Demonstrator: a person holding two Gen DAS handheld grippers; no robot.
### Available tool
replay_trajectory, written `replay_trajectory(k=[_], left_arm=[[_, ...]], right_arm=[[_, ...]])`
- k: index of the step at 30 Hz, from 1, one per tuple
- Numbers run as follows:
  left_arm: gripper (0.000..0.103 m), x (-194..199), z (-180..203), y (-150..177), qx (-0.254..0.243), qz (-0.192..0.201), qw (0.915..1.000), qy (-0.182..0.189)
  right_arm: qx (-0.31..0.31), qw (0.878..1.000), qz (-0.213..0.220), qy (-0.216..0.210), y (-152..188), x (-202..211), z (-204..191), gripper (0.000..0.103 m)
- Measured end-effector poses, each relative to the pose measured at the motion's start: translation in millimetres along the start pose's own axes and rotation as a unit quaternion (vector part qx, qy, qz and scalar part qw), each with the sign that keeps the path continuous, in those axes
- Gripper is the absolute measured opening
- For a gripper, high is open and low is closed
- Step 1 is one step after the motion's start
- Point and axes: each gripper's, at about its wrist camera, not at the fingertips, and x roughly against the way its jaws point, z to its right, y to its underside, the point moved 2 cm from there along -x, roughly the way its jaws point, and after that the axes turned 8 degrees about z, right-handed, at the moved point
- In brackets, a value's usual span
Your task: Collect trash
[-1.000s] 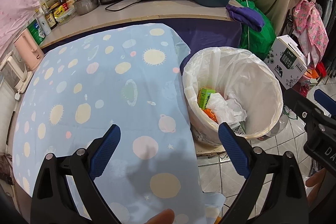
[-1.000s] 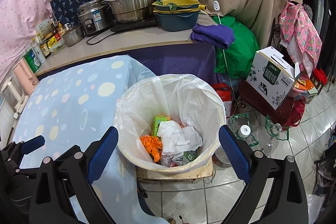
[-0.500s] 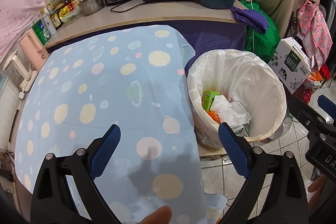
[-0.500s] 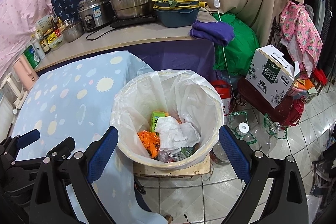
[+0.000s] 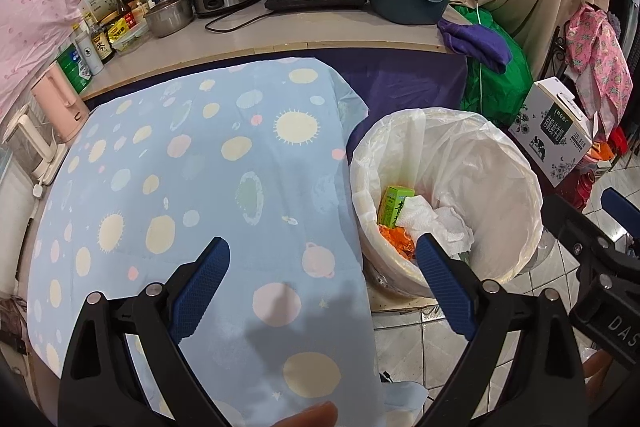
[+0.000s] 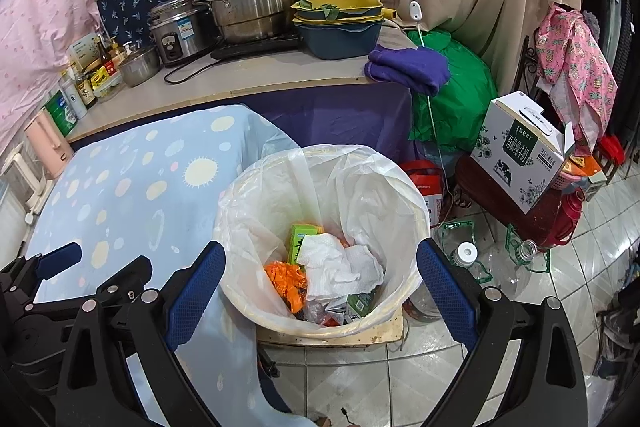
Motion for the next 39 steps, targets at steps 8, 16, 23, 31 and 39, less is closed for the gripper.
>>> replay_trajectory(k=[8,16,23,31,39], left_arm=[[0.090,-3.0,0.5,-4.9,0.001,0.002,1.0000,-0.003],[0.090,-3.1,0.9,-4.6,0.002,0.003,1.0000,-0.003],[0.090,-3.5,0.6,-4.3,0.004,0.003,1.0000,-0.004],[0.090,-0.9,-5.8,-1.7,0.016,0.002,0.9998,-0.009],[0.090,-1.6,-9.3,-1.9,0.022,-0.001,0.9997,-0.011]], right_arm=[[-0.001,1.000,-0.002,0.002,0.0,-4.6,1.7,0.093],[0.001,1.000,-0.002,0.002,0.1,-6.0,1.7,0.093],[0.003,1.000,-0.001,0.001,0.3,-5.4,0.3,0.093],[0.008,1.000,-0.002,-0.004,0.7,-5.7,-6.7,0.093],[0.010,1.000,-0.004,-0.006,0.6,-6.6,-9.2,0.093]])
